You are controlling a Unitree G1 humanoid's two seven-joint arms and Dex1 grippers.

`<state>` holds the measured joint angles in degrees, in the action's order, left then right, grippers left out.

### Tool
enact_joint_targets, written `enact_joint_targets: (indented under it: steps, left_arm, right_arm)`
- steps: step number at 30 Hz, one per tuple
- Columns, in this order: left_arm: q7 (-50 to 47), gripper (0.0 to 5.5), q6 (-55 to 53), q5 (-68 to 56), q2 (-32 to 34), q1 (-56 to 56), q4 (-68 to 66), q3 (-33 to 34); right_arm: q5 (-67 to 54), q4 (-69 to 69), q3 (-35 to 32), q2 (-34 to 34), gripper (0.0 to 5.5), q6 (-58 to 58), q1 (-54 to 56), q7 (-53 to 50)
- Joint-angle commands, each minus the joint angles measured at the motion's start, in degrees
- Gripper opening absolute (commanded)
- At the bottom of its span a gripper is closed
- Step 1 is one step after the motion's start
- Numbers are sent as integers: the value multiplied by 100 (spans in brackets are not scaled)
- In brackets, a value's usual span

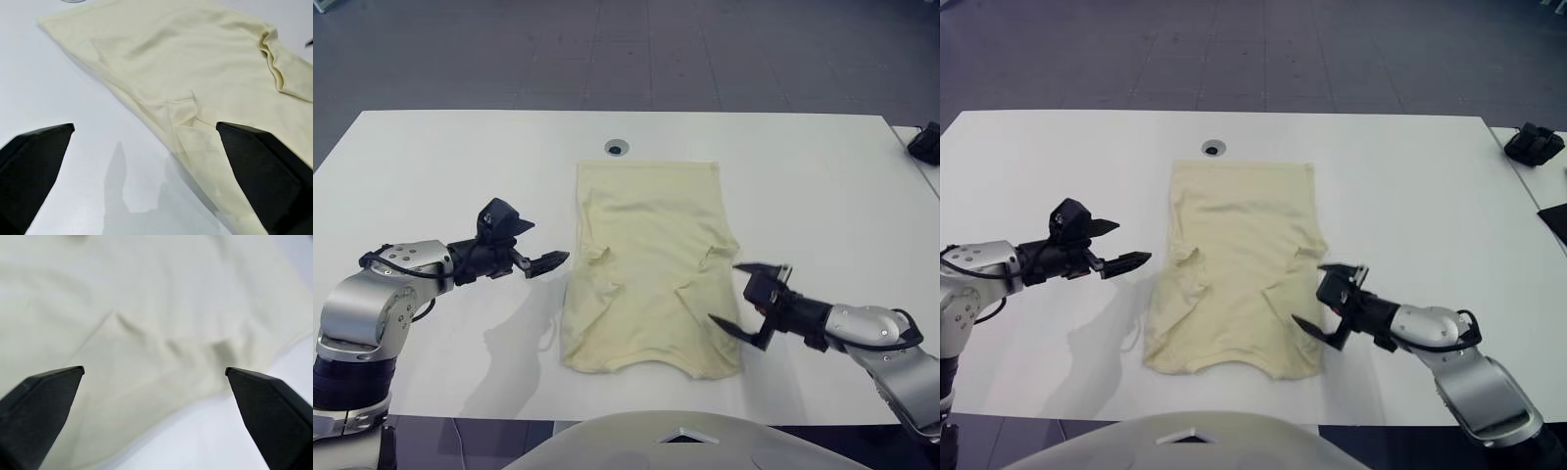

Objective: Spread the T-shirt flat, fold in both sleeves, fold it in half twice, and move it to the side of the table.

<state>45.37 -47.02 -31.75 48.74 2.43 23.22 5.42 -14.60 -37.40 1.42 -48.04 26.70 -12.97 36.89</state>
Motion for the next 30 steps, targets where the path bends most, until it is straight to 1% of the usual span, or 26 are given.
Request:
enact_joint_targets:
  steps: [1, 3, 5, 7, 8, 11, 15, 18, 20, 22, 27, 30]
  left_arm:
    - [958, 540, 1347, 517, 644, -661, 234, 93]
    - [1404, 540, 2447, 1172, 1016, -1180, 55, 25]
    - [1649, 540, 3468, 1785, 1240, -1699, -172, -42]
    - [1697, 540, 4367, 2325, 1337, -2069, -415, -159]
    - [1686, 540, 4721, 2542, 1348, -2243, -494, -231]
    - [1513, 540, 5405, 3015, 1196, -2627, -520, -404]
    - [942, 540, 6155, 3868, 872, -2805, -532, -754]
    - [573, 540, 6408, 4275, 648, -2818, -449, -1006]
    - [529, 540, 6398, 4326, 598, -2840, -272, -1147]
    - [597, 510, 6322, 4308, 663, -2905, -117, -1221]
    - [749, 408, 6344, 4394, 967, -2996, -93, -1344]
    - [700, 348, 6311, 4483, 980, -2882, -135, -1435]
  right_arm:
    - [-193, 11, -819, -47, 537, -653, -266, 385]
    - [148, 268, -1140, -455, 537, -1282, -945, 951]
    - [930, 947, -1421, -938, 537, -2555, -1581, 1378]
    - [1603, 1713, -1573, -1276, 537, -3829, -1990, 1534]
    - [1706, 1914, -1614, -1346, 537, -4187, -2100, 1622]
    - [1729, 2027, -1589, -1329, 537, -4703, -2136, 1714]
    - [1893, 1838, -1336, -1093, 537, -5026, -2134, 1585]
    - [2136, 1632, -1071, -875, 537, -5095, -2211, 1445]
    - [2276, 1475, -870, -721, 537, -5033, -2169, 1338]
    - [2385, 1391, -721, -608, 540, -4944, -2055, 1245]
    - [2526, 1253, -482, -487, 540, -4722, -1889, 1145]
    - [2528, 1160, -359, -433, 488, -4577, -1830, 1113]
